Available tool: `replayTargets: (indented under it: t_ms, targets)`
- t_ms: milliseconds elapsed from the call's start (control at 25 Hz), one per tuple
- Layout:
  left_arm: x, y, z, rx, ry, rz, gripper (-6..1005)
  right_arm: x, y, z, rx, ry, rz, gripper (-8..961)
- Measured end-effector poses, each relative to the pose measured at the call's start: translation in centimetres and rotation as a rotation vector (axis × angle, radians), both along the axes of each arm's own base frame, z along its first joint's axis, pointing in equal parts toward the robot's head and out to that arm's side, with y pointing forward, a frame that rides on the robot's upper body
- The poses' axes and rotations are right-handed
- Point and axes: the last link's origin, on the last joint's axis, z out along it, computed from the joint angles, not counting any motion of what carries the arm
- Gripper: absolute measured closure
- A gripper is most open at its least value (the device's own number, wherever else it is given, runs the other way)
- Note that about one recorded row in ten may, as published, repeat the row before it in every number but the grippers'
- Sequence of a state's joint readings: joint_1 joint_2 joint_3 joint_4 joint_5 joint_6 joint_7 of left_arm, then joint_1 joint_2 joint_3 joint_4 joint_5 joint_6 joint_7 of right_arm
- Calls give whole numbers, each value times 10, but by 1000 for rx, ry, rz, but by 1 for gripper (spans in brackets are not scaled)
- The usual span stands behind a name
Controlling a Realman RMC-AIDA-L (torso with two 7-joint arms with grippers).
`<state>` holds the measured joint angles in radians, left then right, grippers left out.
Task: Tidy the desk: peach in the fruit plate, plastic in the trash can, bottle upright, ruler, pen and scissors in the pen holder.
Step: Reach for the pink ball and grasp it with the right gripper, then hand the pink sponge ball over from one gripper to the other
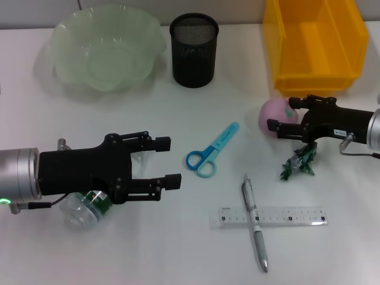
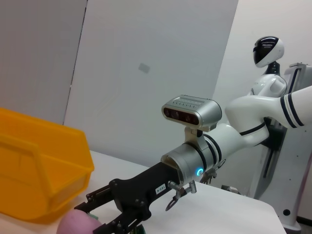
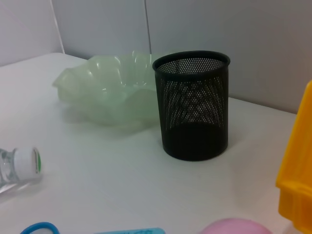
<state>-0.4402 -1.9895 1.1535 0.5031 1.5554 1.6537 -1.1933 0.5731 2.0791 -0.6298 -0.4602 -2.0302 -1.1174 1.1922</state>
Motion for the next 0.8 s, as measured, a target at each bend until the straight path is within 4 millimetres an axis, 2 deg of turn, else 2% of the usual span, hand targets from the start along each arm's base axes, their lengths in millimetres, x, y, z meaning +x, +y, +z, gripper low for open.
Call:
replayTargets:
  t_ms: [120,320,440,800]
  targets:
    - [0,0,0,0,0,-1,218,-1,1,-3,-7,-8,1,137]
    - [0,1,1,4,-3,1,219,0,1,-3,-4,-7,-3,199]
    - [0,1,1,5,-4,2,219,1,0,-2,0,-1,-8,411]
    - [0,1,1,5,-5,3,219,-2,-8,-1,-19,41,20,630]
